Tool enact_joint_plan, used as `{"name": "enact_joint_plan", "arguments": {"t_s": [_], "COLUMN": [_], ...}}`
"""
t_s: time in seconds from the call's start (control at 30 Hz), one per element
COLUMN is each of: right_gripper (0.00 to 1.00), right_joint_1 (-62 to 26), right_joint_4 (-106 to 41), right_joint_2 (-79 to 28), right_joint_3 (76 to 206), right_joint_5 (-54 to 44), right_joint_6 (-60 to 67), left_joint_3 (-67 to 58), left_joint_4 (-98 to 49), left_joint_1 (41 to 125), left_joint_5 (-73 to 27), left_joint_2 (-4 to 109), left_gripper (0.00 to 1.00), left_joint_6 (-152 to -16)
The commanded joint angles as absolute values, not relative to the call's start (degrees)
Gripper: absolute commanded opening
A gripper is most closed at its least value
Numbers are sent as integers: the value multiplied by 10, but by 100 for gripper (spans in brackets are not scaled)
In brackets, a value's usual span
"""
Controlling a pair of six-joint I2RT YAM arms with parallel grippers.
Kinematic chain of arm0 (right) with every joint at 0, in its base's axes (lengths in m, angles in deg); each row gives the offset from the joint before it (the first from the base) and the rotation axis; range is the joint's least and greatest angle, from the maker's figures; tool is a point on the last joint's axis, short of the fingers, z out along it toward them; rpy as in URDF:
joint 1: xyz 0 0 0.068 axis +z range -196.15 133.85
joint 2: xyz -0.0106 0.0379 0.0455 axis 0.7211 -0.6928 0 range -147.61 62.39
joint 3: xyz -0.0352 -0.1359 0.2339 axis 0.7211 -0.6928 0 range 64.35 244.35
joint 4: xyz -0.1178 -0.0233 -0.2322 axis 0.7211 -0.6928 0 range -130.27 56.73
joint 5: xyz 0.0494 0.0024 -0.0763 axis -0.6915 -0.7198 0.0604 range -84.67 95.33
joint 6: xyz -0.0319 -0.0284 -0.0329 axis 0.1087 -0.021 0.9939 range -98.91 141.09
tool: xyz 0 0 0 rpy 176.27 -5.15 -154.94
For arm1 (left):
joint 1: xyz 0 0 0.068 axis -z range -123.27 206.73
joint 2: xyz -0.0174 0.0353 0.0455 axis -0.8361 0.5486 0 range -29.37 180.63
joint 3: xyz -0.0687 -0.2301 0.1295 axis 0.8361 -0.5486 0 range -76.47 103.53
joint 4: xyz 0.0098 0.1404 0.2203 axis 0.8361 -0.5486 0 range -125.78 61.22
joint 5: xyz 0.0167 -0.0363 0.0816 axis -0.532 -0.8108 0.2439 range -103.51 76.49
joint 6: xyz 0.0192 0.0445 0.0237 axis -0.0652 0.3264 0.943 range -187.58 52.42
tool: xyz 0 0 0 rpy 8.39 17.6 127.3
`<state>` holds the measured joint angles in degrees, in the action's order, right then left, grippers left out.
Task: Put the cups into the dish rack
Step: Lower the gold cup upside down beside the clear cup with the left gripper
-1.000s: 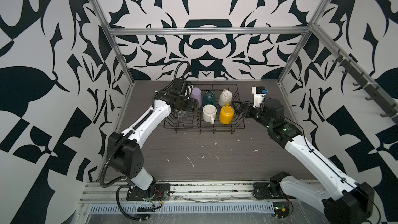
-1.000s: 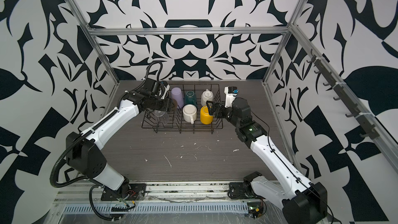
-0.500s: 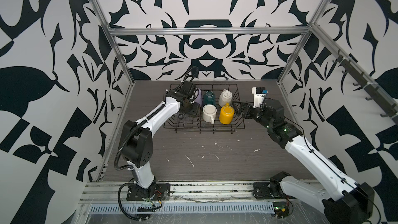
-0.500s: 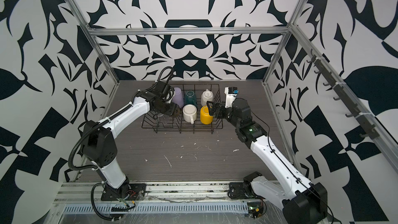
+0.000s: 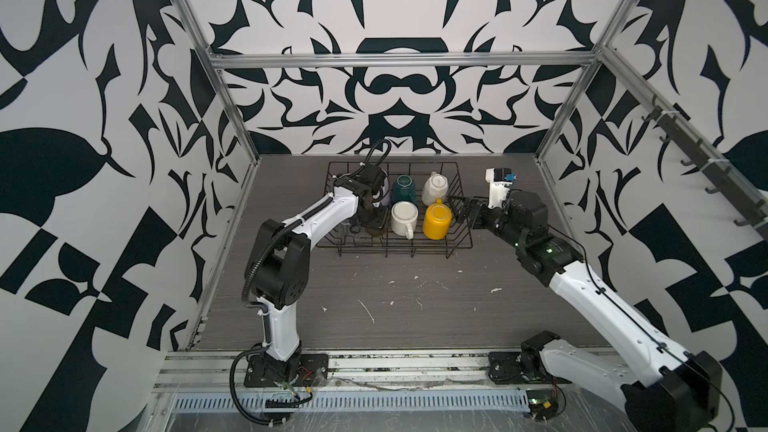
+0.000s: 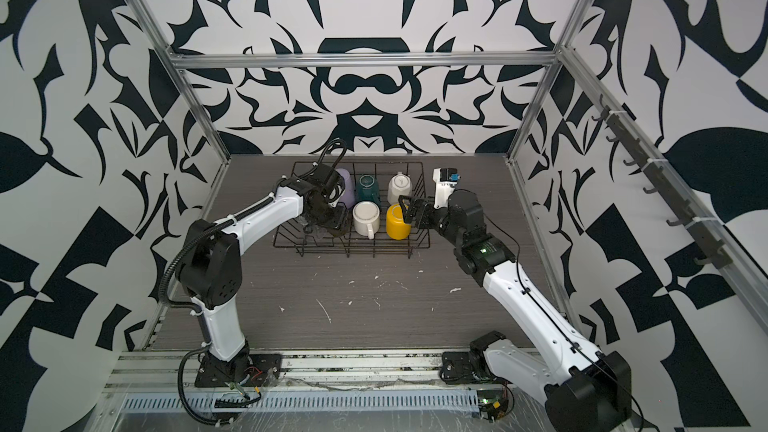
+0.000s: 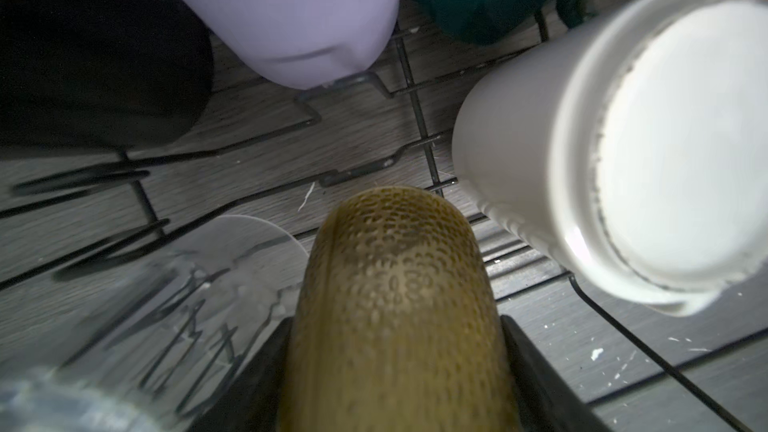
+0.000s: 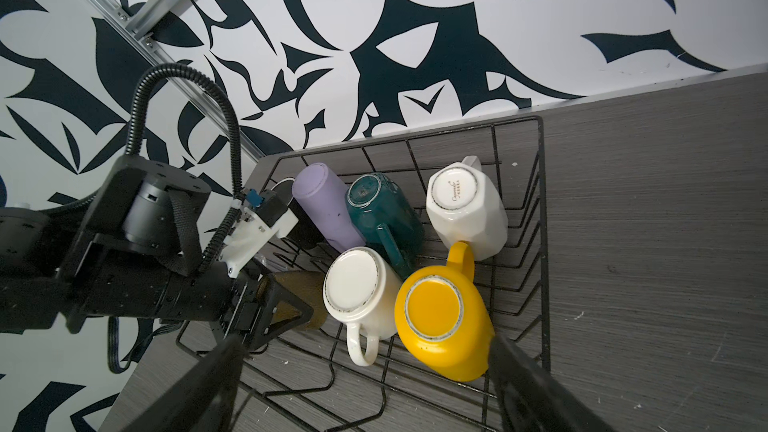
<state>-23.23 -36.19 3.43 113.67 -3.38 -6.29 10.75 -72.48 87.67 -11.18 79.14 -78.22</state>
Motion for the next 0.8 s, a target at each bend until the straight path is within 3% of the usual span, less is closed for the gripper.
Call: {"name": "enact_joint_plan", "arguments": {"t_s": [0.0,0.13,0.27,0.6,0.77], "right_gripper": [94,94,94,94,94], "right_joint_1": [-231,-231,-231,-232,-232], "right_joint_4": [-351,-346,-346,-350,-365], "right_joint_2": [38,45,40,43,27], "right_joint_3": [1148,1136,1140,1138,1154], "right_joint_5": [-35,-29,-29,-24,-23], "right_joint_6": [-56,-58,-53,-52,-36], "left_joint_3": [134,130,126,105,36], "left_joint_4": [-746,-747,-739,-701,-589], "left_joint_1": [877,878,878,878,877], "left_joint_5": [-96,-74,-66,-78,-110], "left_joint_2": [808,807,796,749,666], "left_gripper": [55,78,90,92,93], "left_joint_6": [-782,-784,-784,-789,-785]}}
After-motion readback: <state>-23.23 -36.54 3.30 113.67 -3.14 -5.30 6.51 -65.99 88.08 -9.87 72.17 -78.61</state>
